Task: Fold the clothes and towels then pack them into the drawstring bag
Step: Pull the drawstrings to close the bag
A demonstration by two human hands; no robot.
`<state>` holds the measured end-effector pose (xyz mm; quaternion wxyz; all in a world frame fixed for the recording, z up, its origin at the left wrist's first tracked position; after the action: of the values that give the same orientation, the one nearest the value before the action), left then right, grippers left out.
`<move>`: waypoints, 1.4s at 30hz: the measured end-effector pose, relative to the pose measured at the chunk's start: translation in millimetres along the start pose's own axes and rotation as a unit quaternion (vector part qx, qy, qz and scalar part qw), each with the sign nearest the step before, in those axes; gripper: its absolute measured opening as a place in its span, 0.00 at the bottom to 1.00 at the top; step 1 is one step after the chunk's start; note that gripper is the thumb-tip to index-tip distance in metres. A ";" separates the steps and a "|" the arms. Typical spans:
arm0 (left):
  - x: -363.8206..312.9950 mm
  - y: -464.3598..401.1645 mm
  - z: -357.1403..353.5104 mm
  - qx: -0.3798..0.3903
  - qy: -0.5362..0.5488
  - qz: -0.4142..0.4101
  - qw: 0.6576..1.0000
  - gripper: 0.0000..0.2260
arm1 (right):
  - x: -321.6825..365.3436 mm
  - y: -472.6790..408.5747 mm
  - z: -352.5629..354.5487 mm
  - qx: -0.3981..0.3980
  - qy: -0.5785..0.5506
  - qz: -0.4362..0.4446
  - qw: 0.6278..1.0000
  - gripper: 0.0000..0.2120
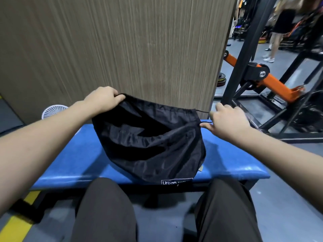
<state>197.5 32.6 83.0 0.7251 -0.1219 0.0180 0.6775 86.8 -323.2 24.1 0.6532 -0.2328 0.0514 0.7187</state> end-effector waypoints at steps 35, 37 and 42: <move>34.8 -13.3 28.8 -0.074 0.001 -0.009 0.997 0.13 | 35.8 30.4 61.5 -0.133 -0.010 0.521 0.843 0.11; 33.6 -13.0 26.4 -0.075 -0.004 -0.013 0.997 0.13 | 38.8 29.8 52.3 -0.108 -0.036 0.508 0.854 0.14; 33.7 -10.0 20.0 -0.077 0.004 -0.031 0.997 0.15 | 44.1 24.6 42.4 0.045 -0.020 0.360 0.932 0.09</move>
<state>207.4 69.1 97.5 0.7344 -0.1805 -0.0346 0.6533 50.1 -270.3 38.4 0.3612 -0.1552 0.1509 0.9070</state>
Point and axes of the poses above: each hand's wrist, its own y-axis away from the middle knuckle, its own z-axis out of the back of the hand, x = y × z, the point moved 3 cm from there along -y, towards the middle knuckle, and after that the axes turned 7 degrees about z, right-handed, at the moved point
